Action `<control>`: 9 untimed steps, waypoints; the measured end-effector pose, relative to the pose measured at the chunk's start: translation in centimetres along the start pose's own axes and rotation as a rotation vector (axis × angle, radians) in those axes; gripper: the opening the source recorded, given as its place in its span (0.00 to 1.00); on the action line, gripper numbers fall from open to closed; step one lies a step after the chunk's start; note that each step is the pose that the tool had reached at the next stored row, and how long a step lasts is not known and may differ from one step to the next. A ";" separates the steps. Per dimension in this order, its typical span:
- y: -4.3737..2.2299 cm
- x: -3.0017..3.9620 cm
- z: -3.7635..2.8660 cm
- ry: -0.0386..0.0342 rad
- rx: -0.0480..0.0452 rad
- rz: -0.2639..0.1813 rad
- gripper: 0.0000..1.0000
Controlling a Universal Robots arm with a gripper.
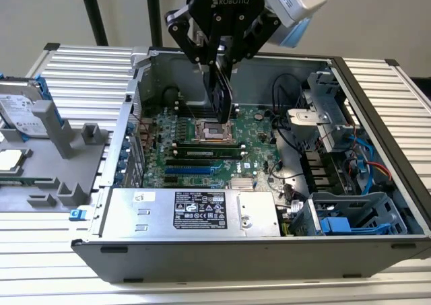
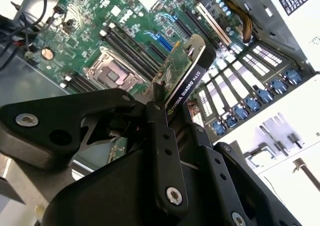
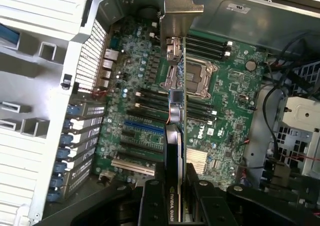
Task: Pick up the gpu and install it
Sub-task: 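Insert the gpu into the slot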
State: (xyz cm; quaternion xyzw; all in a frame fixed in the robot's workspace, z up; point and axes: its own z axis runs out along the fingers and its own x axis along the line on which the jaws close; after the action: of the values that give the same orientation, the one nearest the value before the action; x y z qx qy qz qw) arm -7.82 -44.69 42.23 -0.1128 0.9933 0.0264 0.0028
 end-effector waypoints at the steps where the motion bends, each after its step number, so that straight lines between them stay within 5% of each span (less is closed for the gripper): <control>1: 0.00 0.00 0.00 0.0003 -0.0001 -0.007 0.00; 9: 0.00 0.00 -0.01 0.0030 -0.0006 -0.057 0.00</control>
State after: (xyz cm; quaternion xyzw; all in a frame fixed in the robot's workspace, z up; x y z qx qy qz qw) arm -7.82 -44.69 42.24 -0.1412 0.9896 0.0265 0.0020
